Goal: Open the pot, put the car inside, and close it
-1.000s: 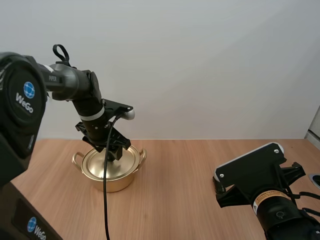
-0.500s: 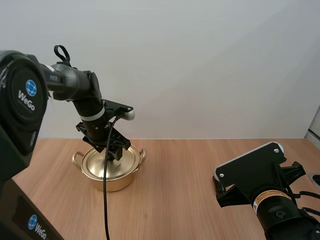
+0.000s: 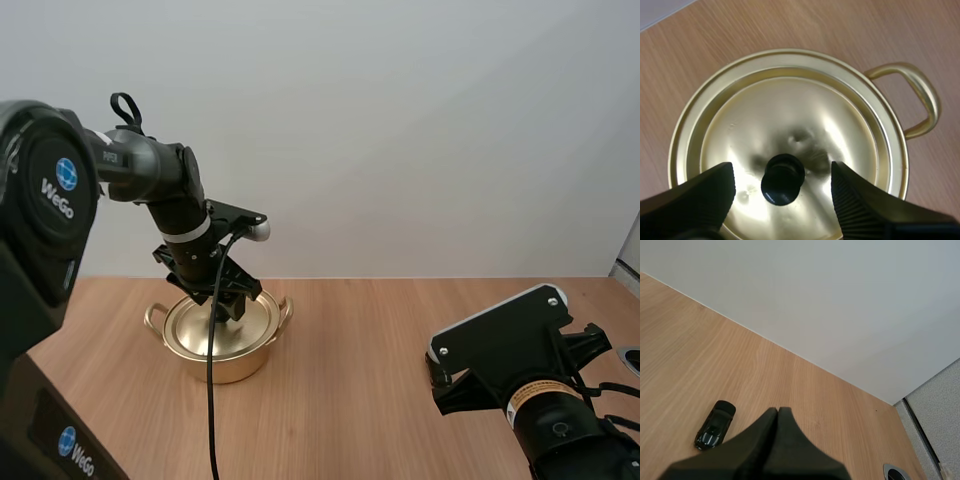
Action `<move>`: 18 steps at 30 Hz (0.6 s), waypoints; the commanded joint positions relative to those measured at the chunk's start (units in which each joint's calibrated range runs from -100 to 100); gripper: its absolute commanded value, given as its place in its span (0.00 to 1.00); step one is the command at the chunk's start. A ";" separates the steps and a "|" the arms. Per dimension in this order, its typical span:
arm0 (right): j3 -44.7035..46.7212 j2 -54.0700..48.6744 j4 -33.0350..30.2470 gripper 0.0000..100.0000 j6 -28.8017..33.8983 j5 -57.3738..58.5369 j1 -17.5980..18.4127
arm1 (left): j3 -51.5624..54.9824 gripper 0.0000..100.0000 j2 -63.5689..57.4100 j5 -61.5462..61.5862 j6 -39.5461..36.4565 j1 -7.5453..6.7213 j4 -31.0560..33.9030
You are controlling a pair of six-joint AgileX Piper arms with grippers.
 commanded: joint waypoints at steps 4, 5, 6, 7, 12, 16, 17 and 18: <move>-0.08 0.06 0.01 0.00 0.06 0.00 -0.01 | 0.02 0.90 0.46 -0.07 0.01 0.00 0.02; -0.08 0.06 0.01 0.00 0.06 0.00 -0.01 | 0.02 0.90 0.46 -0.09 0.01 0.00 0.02; -0.08 0.06 0.01 0.00 0.06 0.00 -0.01 | 0.02 0.89 0.46 -0.09 0.01 0.00 0.02; -0.08 0.06 0.01 0.00 0.06 0.00 -0.01 | 0.02 0.87 0.46 -0.09 0.01 0.00 0.02; -0.08 0.06 0.01 0.00 0.06 0.00 -0.01 | 0.02 0.75 0.46 -0.09 0.01 0.00 0.02; -0.08 0.06 0.01 0.00 0.06 0.00 -0.01 | 0.02 0.71 0.46 -0.09 0.01 0.00 0.06; -0.08 0.06 0.01 0.00 0.06 0.00 -0.01 | 0.02 0.71 0.46 -0.09 0.01 0.00 0.06; -0.08 0.06 0.01 0.00 0.06 0.00 -0.01 | 0.02 0.71 0.46 -0.09 0.01 0.00 0.18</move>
